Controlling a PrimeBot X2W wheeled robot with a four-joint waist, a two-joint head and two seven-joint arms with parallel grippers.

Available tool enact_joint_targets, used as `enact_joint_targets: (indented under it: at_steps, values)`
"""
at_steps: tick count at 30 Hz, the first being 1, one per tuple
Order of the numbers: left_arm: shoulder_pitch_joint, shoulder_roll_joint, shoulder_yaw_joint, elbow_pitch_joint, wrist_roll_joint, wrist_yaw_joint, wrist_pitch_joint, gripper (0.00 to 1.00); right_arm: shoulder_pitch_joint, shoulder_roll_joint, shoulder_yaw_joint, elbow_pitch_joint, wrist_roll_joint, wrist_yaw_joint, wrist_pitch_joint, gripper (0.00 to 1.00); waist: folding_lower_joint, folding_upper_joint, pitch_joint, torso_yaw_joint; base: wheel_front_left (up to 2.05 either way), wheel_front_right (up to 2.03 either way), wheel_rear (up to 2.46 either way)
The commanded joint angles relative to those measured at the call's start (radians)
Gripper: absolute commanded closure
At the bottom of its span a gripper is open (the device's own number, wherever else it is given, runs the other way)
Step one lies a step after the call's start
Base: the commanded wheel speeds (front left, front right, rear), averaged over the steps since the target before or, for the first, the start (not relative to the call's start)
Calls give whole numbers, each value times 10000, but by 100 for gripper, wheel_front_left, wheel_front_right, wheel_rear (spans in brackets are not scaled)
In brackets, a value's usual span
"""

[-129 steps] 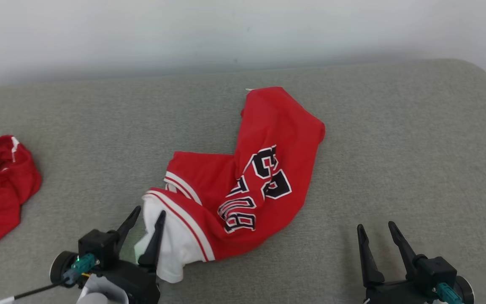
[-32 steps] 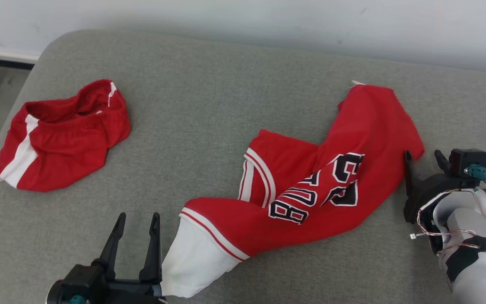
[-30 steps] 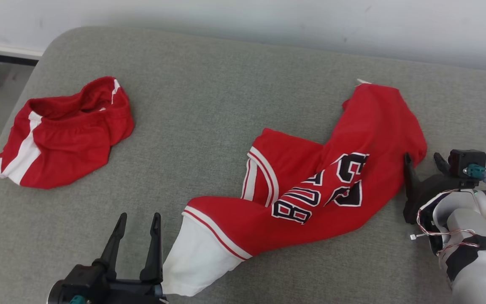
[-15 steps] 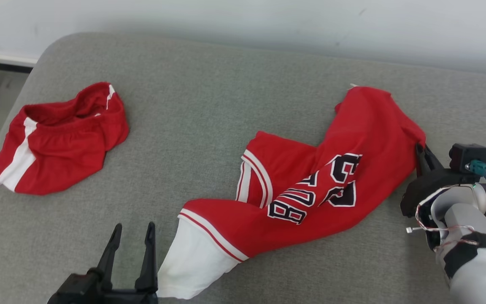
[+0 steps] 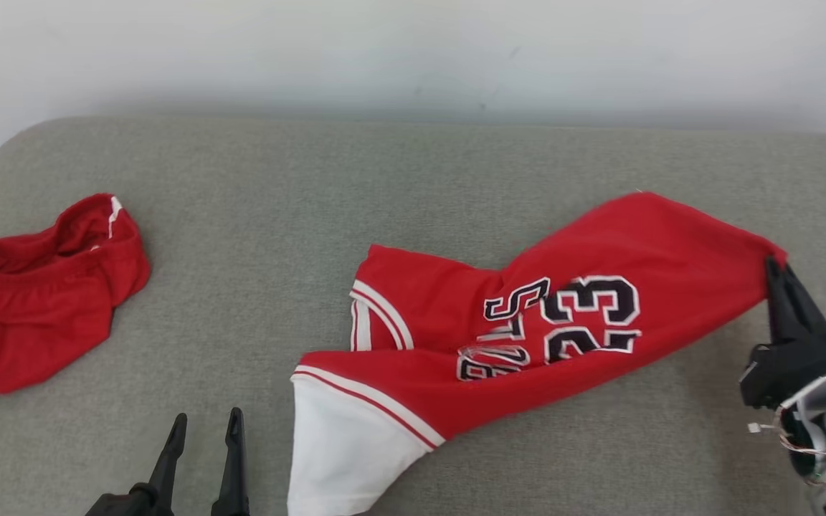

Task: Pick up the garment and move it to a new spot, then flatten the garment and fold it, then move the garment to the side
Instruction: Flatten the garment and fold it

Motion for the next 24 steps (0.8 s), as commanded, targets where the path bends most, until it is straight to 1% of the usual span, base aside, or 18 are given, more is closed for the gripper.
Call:
enact_joint_targets:
  at_steps: [1,4,7,10,13,16,18,20,22,24]
  values:
    - [136,-5,23,12,-23,11,-21,0,286,-151,-225,-428,-30,-23,166,100,1,-1,-173,-253,0,0,0]
    - [110,-6,1,24,-35,11,-21,0,789,-162,-635,-1586,-195,-23,703,100,1,-1,-204,-315,0,0,0]
    - [102,-6,-87,73,-49,10,-22,0,1083,21,-848,-2577,-320,-23,1281,100,1,-1,-264,-284,0,0,0]
    - [122,-7,-209,126,-102,10,-22,0,1155,333,-762,-3292,-540,-23,1785,100,1,-1,-352,-147,0,0,0]
    - [154,-8,-348,156,-161,10,-22,0,790,658,-453,-3662,-809,-23,2120,100,1,-1,-403,51,0,0,0]
    - [115,-8,-527,184,-210,10,-22,0,122,967,145,-3398,-941,-23,2314,100,1,-1,-397,296,0,0,0]
    - [-4,-7,-665,238,-257,10,-22,0,-481,1165,618,-2886,-1044,-23,2328,100,1,-1,-365,486,0,0,0]
    - [-79,-7,-773,264,-323,10,-22,0,-1165,1434,995,-2138,-1020,-24,2257,100,1,-1,-324,662,0,0,0]
    - [-168,-8,-917,293,-355,10,-22,0,-1805,1502,1345,-1191,-1241,-24,2163,100,1,-1,-279,872,0,0,0]
    - [-242,-5,-1067,321,-396,10,-22,0,-2401,1694,1530,-145,-1223,-24,1964,100,1,-1,-232,1063,0,0,0]
